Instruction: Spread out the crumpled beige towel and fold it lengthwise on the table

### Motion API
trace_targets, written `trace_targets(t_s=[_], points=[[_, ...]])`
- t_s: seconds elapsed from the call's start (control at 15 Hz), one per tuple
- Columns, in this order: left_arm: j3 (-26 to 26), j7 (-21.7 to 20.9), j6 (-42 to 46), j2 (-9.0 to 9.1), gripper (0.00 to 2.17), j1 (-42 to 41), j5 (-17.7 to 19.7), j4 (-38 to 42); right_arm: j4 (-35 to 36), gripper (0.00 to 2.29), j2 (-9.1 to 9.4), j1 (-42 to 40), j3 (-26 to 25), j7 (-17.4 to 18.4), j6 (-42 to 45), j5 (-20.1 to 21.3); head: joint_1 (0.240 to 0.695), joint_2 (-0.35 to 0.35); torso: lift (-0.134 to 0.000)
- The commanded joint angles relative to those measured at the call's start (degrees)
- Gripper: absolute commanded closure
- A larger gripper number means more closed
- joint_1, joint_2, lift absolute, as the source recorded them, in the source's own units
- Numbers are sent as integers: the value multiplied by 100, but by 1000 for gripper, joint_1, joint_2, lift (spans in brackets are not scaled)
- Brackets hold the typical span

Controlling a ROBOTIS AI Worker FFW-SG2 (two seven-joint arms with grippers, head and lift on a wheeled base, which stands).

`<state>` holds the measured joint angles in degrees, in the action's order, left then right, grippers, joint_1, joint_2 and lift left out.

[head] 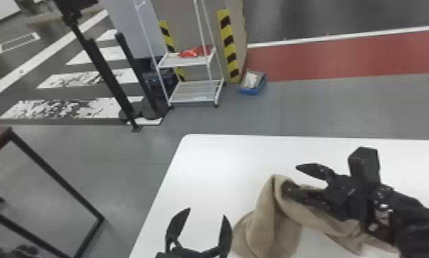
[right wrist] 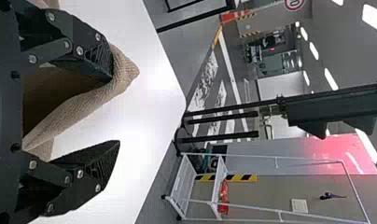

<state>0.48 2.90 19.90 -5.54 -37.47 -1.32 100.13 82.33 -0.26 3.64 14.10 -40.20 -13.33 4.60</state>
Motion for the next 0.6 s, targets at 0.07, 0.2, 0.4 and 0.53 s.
trace_targets(t_s=[0.07, 0.2, 0.4, 0.53], points=[[4, 9, 0, 0, 137, 3, 0, -19, -7, 29, 32, 5, 13, 153, -140, 50, 695, 350, 0], [4, 9, 0, 0, 137, 3, 0, -19, 11, 36, 32, 84, 128, 654, -790, 305, 695, 350, 0], [-4, 9, 0, 0, 137, -6, 0, -19, 55, 16, 32, 216, 295, 558, -1599, 788, 695, 330, 0], [13, 18, 18, -9, 137, -24, 0, -19, 240, -2, 32, 137, 233, 215, -1634, 709, 695, 329, 0]])
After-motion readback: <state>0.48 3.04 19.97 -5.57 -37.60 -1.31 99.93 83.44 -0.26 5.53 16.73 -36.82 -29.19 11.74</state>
